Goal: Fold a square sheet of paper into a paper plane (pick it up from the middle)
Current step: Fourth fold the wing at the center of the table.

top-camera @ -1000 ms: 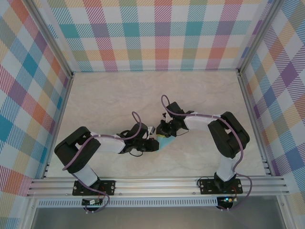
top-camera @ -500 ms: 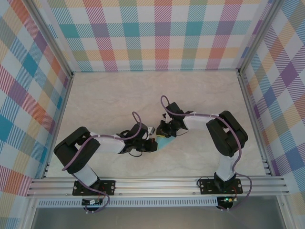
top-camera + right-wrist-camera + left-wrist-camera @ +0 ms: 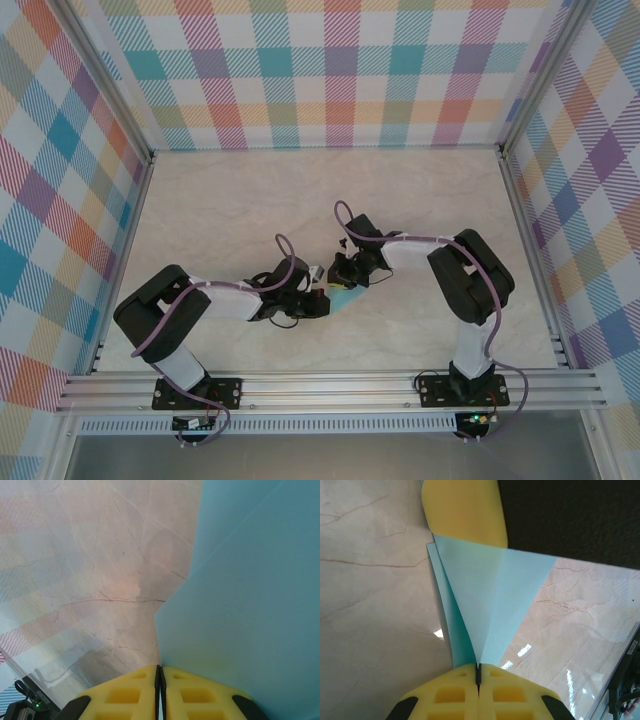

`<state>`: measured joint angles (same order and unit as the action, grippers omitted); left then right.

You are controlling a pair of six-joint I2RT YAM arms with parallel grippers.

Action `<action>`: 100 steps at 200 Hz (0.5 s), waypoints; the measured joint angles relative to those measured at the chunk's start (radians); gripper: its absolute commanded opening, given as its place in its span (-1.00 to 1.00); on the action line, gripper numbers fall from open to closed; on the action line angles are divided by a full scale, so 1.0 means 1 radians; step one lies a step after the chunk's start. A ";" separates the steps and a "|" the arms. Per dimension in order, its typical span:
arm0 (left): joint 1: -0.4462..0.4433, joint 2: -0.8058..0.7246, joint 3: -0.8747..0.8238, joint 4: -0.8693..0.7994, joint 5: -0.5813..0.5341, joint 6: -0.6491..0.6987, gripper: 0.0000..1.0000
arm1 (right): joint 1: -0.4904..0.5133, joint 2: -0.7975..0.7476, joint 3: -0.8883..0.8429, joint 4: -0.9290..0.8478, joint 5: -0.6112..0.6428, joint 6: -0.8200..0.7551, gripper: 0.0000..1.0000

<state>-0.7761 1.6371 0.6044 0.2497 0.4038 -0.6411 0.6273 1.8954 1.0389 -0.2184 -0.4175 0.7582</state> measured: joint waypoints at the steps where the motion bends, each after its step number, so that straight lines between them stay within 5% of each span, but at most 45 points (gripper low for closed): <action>1: 0.000 0.000 0.000 0.000 0.000 0.000 -0.96 | 0.000 0.000 0.000 0.000 0.000 0.000 -0.77; 26: 0.000 -0.002 0.000 -0.004 -0.002 -0.002 -0.89 | -0.002 0.005 0.000 0.006 -0.017 0.001 -0.77; 76: 0.000 -0.122 -0.025 -0.068 -0.032 -0.026 -0.43 | -0.012 0.005 -0.050 0.107 -0.063 0.014 -0.78; 100: 0.001 -0.223 -0.025 -0.104 -0.056 -0.026 -0.45 | -0.013 -0.002 -0.079 0.164 -0.072 0.021 -0.78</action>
<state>-0.7753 1.4139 0.5797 0.1455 0.3473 -0.6674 0.6140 1.8935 0.9600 -0.0547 -0.4892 0.7788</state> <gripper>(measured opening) 0.286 0.113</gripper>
